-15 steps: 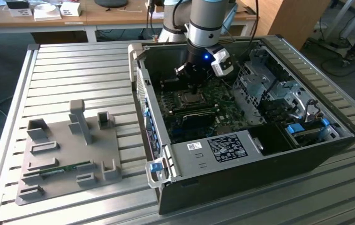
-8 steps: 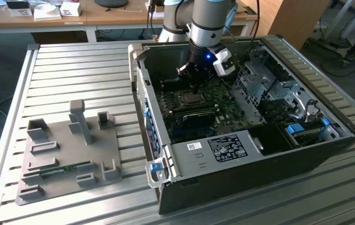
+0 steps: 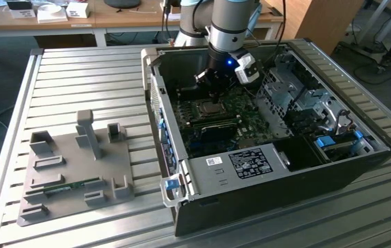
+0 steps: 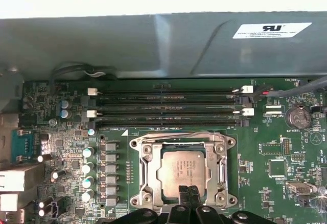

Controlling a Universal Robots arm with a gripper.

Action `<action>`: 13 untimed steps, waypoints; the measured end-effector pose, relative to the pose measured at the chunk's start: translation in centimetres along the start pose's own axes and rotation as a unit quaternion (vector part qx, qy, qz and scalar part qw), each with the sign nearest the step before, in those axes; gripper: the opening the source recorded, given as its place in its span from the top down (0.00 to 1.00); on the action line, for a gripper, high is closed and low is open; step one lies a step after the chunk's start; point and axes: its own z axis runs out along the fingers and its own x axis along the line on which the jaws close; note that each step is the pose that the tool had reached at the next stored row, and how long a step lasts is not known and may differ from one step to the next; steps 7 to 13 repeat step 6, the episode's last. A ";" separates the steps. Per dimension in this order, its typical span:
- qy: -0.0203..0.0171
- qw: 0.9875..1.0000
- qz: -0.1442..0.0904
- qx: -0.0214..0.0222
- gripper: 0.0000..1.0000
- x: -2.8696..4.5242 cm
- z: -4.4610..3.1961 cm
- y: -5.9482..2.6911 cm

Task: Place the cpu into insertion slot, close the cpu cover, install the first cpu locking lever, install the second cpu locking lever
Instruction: 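Install the second cpu locking lever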

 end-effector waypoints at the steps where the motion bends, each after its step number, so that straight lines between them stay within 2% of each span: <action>1: 0.000 1.000 -0.001 0.000 0.89 0.00 0.00 0.00; 13: 0.000 1.000 -0.003 0.000 0.89 0.00 0.00 0.00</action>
